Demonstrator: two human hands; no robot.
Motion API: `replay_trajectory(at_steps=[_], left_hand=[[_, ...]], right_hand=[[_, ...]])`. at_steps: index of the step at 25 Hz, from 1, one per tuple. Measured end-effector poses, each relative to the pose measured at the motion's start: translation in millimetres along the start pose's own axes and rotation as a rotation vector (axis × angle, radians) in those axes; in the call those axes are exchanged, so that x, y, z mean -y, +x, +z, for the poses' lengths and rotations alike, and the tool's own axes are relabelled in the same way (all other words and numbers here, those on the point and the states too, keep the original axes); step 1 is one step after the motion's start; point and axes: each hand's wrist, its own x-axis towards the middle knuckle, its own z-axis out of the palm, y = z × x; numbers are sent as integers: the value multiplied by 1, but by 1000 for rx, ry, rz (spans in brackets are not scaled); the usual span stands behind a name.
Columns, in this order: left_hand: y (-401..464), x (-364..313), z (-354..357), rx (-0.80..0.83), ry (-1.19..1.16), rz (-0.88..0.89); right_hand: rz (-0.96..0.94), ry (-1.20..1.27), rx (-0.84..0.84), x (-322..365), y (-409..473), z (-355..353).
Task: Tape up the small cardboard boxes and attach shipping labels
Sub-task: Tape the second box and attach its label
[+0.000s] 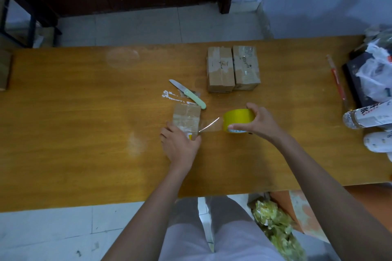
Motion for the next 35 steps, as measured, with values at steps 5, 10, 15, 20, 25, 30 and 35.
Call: replay_trajectory(at_steps=[5,10,15,20,25,30,35], left_hand=[[7,31,-4,-15,115,69],[12,23,-7,23,18,-92],[15,29,-22,58,-161,-102],[22,33,-60,218,-645,-202],[37,42,-111,453,-1049,-203],[35,40,-128,556,-1167,-130],[29,40,-133,696,-1411,-101]], right_hand=[[-222,-239,-37,17,1,19],[-231,-253,-79,14,-11,24],[-218,-215,-100,25,-23,22],[-369,-361,-233,64,-22,5],[-395,-691,-396,86,-20,-9],[-380,-625,-339,92,-16,-10],[-358,-581,-286,99,-15,-6]])
